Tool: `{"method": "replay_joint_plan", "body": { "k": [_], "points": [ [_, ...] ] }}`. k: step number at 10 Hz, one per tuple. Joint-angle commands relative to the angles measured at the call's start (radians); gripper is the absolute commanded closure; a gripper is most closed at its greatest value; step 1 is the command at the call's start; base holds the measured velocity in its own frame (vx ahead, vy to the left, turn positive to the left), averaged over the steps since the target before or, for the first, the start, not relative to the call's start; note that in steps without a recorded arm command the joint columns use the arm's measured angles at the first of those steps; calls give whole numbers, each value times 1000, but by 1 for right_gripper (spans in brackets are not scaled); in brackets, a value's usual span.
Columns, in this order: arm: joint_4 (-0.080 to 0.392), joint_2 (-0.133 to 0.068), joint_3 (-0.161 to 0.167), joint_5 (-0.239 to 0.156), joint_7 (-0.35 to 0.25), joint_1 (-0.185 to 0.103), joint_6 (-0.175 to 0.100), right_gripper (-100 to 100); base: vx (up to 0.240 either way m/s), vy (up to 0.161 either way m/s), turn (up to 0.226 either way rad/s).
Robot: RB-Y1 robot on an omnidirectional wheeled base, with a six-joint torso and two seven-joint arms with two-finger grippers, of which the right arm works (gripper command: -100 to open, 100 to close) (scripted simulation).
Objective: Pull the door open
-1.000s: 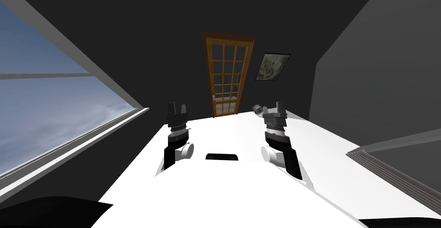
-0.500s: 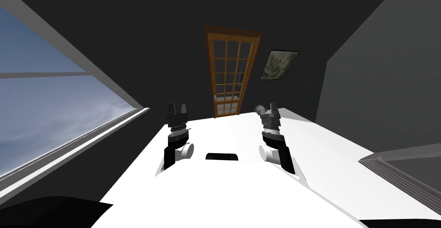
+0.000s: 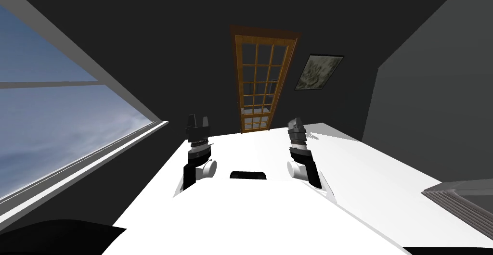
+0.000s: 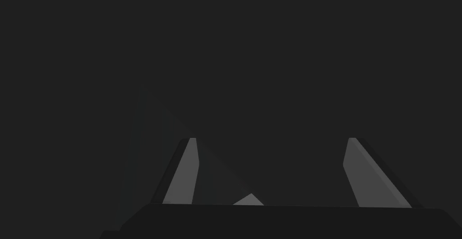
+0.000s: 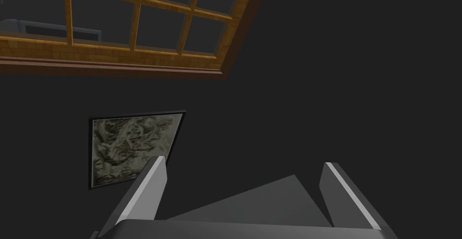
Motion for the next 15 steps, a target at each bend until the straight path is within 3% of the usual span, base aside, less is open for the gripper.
{"method": "replay_joint_plan", "body": {
  "k": [1, 15],
  "points": [
    [31, -3, 2, 7, 23, -10, -10, -100, 95, 38, 34],
    [338, -30, 15, 68, 228, -124, -103, -100, 98, 41, 38]
  ]
}}
